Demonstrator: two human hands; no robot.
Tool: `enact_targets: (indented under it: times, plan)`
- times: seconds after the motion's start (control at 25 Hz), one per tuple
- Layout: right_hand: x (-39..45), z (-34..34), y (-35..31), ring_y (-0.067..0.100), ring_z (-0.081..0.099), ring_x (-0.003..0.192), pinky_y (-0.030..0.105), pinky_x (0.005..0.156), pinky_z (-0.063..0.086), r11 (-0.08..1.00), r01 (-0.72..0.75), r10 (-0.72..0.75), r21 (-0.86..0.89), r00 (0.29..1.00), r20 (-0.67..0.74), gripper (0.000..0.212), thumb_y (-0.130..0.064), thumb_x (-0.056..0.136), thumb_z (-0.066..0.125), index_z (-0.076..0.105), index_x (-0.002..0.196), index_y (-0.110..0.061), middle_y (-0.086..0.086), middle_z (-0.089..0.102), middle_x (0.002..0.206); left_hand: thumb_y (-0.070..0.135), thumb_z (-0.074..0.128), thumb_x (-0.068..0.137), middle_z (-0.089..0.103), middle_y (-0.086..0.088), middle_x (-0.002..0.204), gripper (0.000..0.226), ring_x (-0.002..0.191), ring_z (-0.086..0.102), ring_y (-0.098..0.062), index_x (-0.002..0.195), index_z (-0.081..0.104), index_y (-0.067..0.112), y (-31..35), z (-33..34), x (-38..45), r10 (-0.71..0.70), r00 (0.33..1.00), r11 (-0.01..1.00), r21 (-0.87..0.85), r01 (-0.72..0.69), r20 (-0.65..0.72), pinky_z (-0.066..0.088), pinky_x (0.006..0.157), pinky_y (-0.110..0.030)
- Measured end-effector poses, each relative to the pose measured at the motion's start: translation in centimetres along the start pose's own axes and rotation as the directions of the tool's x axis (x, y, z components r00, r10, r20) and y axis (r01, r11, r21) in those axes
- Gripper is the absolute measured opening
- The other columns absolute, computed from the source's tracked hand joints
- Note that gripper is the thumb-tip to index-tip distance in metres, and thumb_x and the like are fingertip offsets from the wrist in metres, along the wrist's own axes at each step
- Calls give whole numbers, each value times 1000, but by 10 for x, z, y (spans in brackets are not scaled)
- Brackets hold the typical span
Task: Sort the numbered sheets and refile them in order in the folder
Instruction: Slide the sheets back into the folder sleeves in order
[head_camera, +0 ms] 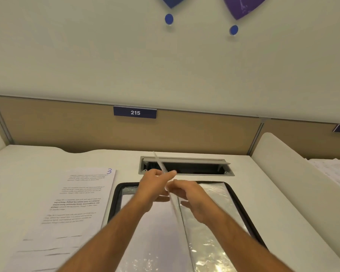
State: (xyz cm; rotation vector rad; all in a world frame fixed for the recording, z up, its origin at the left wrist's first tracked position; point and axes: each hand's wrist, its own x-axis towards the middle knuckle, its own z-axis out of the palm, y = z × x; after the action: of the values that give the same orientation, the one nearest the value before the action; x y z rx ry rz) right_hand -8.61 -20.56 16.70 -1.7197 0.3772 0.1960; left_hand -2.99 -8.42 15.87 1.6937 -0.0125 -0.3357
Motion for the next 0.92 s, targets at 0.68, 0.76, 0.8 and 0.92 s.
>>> enact_targets:
  times: [0.68,0.76,0.8,0.92]
  plan:
    - [48,30,177,28,13,152,40,116,0,304,198,-214,-932,967,136,93,-87,87,23,32,155,-24,10,21,164,24,72,88,64,4,102,48,88,64,-13,130,50,20,-163,-99,22,42,976,791,604,98,-214,52,80,-24]
    - [51,33,182,27,29,143,42,111,15,256,161,-193,-953,975,113,85,-82,89,33,49,146,-22,11,46,152,33,63,93,61,8,115,39,102,59,-11,130,52,27,-170,-97,20,140,974,662,749,43,-179,47,89,-23]
    - [55,33,189,27,30,143,43,110,17,244,159,-198,-957,974,111,84,-82,89,34,50,145,-21,12,48,151,37,61,95,58,10,116,34,102,56,-10,128,56,29,-172,-97,18,188,970,589,808,17,-157,45,88,-23]
    - [55,31,191,28,21,146,45,111,16,187,183,-290,-965,949,124,85,-81,89,35,50,146,-20,12,46,152,36,80,79,44,13,78,15,68,42,-8,87,69,28,-185,-100,14,380,923,402,909,-111,-56,36,57,-22]
